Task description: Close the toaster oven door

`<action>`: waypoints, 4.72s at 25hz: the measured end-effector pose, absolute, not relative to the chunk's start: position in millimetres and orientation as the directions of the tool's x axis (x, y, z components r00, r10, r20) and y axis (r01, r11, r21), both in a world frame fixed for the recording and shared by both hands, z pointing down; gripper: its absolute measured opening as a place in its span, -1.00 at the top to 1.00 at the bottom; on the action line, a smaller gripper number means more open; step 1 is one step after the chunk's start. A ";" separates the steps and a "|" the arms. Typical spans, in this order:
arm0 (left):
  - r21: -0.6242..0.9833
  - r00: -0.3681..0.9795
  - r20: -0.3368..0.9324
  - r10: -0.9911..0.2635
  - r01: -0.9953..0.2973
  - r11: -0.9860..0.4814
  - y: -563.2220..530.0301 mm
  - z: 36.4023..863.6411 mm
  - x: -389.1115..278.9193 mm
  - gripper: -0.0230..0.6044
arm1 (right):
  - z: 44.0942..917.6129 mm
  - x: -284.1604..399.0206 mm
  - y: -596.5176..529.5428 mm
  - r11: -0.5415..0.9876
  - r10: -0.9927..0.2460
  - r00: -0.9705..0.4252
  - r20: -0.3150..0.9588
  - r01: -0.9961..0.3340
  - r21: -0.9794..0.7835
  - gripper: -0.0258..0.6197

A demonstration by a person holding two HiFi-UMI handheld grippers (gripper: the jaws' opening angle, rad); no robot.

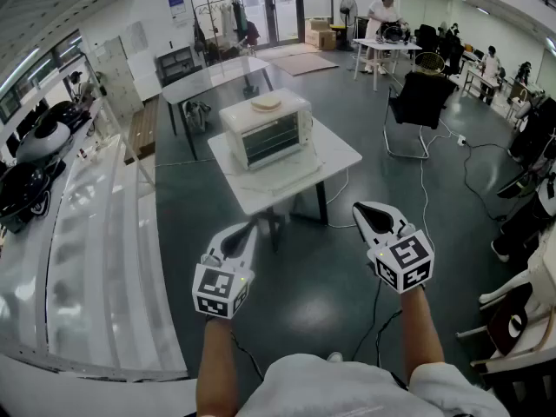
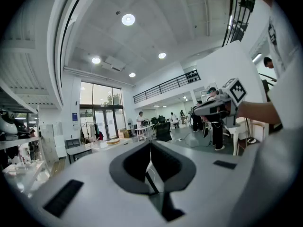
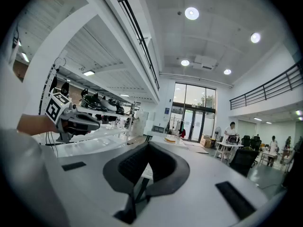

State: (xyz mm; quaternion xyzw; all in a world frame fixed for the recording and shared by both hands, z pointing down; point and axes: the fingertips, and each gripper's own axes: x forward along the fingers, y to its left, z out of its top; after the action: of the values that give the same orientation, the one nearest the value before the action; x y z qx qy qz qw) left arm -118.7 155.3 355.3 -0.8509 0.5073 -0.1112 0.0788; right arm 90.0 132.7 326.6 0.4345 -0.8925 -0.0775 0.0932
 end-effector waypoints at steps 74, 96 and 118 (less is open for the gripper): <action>-0.161 0.429 0.160 -0.889 -0.877 -0.452 -55.4 417.0 -77.0 0.39 | 381.0 132.7 -85.3 0.679 -0.734 -0.658 0.168 -0.720 0.143 0.32; -0.123 0.472 0.246 -0.847 -0.851 -0.510 -244.9 439.1 -152.1 0.39 | 425.0 49.0 -272.4 0.686 -0.696 -0.646 0.313 -0.727 0.027 0.32; 0.010 0.236 0.454 -0.859 -0.966 -0.260 -287.3 545.0 -135.9 0.39 | 685.3 94.2 -367.9 0.730 -0.362 -0.602 0.712 -0.658 -0.185 0.24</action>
State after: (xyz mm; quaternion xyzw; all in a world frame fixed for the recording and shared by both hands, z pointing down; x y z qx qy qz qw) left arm -135.9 -287.3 545.0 -0.7724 0.5905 -0.1827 -0.1458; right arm 94.2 -367.9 685.3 0.2941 -0.8674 0.2203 0.3354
